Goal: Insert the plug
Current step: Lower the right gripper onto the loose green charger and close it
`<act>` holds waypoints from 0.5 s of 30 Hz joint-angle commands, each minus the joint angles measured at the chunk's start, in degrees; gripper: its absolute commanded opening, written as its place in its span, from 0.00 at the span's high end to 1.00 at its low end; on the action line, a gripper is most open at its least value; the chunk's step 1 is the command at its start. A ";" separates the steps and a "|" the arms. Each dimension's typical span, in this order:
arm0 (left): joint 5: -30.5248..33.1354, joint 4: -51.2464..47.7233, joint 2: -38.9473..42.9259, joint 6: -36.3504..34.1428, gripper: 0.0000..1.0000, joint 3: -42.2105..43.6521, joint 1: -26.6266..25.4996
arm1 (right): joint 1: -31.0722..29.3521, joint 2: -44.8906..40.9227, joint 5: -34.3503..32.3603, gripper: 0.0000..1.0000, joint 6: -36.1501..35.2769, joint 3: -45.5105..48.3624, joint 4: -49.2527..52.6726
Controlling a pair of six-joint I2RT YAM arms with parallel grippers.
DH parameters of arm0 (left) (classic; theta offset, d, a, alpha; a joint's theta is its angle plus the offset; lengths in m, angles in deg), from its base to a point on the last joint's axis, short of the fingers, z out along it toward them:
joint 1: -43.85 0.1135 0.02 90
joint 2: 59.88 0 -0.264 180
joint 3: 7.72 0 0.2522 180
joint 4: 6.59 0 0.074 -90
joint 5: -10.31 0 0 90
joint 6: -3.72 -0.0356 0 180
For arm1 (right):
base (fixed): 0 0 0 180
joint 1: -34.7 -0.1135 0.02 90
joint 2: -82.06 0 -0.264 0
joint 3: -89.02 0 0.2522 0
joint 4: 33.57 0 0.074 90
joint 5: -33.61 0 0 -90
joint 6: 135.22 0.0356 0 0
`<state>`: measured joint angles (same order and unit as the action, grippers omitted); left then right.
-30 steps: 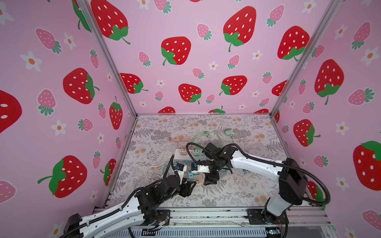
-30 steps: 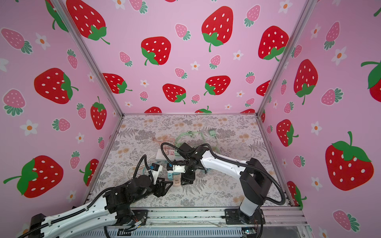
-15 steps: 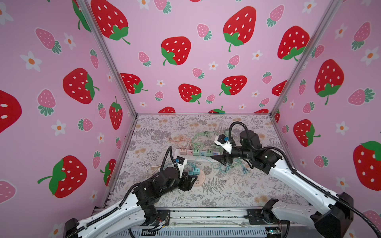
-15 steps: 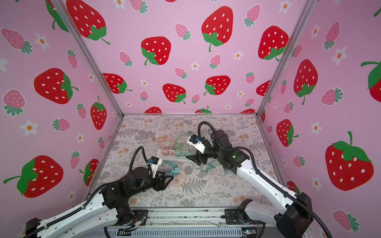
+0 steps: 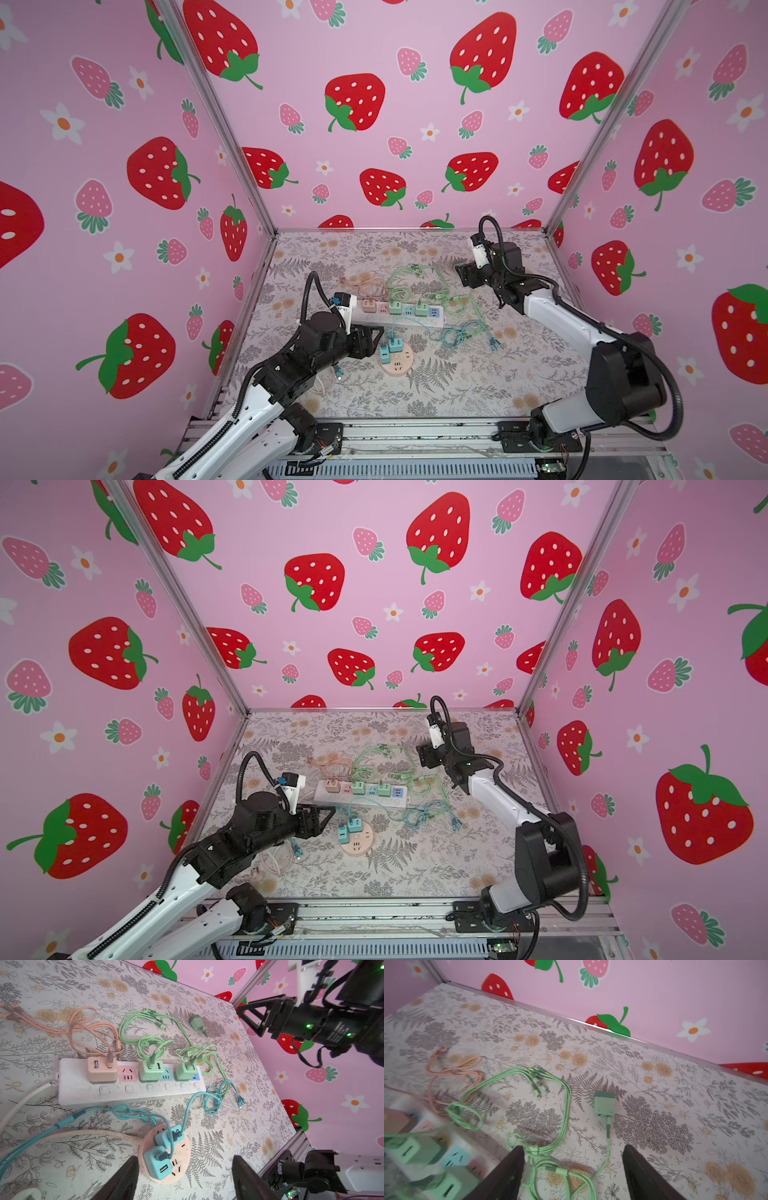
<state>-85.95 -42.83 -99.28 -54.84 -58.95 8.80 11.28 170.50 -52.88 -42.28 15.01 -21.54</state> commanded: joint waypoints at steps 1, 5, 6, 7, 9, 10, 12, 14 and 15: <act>-1.15 -1.09 0.46 0.00 0.23 -2.59 1.89 | 1.22 5.55 -6.73 0.22 0.54 -3.88 -2.95; -0.13 -1.12 0.20 -0.36 0.18 -2.77 3.41 | 2.79 12.51 -6.68 0.20 0.69 -7.86 -2.76; 0.15 -0.94 0.28 -0.36 0.15 -2.65 3.73 | 3.14 13.86 -5.97 0.20 0.71 -8.96 -2.51; 0.11 -0.67 0.42 -0.42 0.13 -2.60 3.97 | 3.41 14.99 -5.66 0.20 0.89 -9.85 -2.38; 0.37 -0.12 0.51 -0.60 0.09 -2.49 4.43 | 4.05 17.76 -4.63 0.19 1.15 -12.02 -1.80; 0.53 -0.04 0.55 -0.68 0.08 -2.51 4.60 | 4.36 18.99 -4.28 0.19 1.38 -13.11 -1.25; 0.80 -0.25 0.24 -1.03 0.07 -2.63 5.01 | 4.91 21.69 -3.34 0.20 1.59 -15.21 0.15; 1.34 -0.93 -0.21 -1.26 0.07 -3.05 5.22 | 5.31 23.73 -2.84 0.21 1.80 -16.70 0.86; 1.73 -1.39 -0.48 -1.51 0.07 -3.22 5.23 | 5.47 24.79 -2.19 0.22 1.76 -17.33 1.19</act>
<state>-85.73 -43.42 -99.41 -55.10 -59.15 13.61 16.06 193.14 -56.59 -41.77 -0.27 -22.13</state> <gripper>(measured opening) 0.933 0.787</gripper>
